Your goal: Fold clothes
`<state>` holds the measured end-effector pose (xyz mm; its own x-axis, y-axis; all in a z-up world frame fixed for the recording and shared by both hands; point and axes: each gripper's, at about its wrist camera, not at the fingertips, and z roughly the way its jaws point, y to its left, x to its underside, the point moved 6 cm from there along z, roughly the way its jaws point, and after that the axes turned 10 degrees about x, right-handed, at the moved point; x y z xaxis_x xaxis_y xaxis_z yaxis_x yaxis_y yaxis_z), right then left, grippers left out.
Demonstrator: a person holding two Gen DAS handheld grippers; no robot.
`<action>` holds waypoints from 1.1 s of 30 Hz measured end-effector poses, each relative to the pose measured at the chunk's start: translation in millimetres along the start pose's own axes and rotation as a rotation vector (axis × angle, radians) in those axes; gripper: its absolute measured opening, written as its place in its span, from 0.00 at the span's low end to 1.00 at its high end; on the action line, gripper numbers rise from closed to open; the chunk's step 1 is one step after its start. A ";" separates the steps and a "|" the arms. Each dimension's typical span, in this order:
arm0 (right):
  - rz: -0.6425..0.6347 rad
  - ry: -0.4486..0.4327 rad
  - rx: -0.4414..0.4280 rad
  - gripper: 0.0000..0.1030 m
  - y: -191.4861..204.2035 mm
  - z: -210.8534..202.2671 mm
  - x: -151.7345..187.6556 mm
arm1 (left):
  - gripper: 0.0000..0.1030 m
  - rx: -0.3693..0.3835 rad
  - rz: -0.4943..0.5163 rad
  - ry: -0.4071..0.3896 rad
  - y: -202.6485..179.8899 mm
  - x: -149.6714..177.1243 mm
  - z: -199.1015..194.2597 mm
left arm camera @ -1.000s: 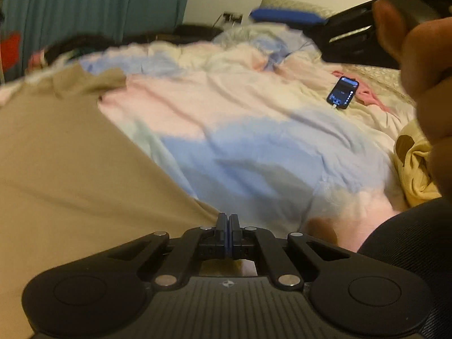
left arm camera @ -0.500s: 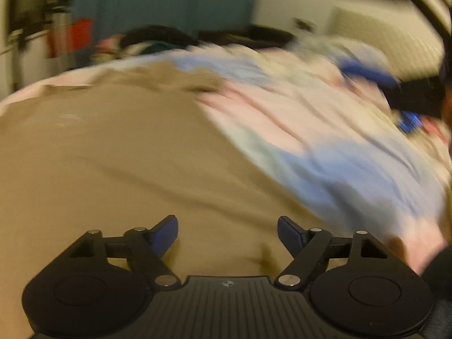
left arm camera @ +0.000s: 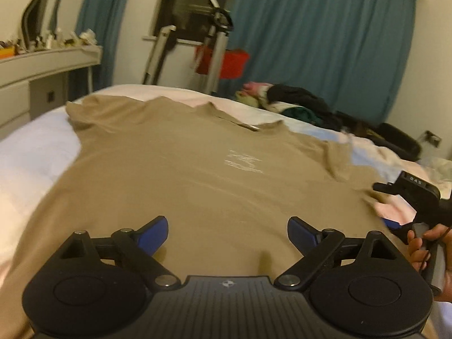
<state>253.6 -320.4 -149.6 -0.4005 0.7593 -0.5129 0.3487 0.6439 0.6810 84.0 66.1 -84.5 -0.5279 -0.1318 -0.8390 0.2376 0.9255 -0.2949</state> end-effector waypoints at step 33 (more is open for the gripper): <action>-0.714 -0.495 0.299 0.04 226.8 -24.5 -54.1 | 0.94 -0.082 -0.087 -0.009 58.1 -39.8 -14.7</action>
<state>333.6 -217.7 45.4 -0.2206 0.0809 -0.9720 0.3901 0.9207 -0.0119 106.9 130.3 -61.5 -0.5358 -0.2159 -0.8163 0.1233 0.9364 -0.3286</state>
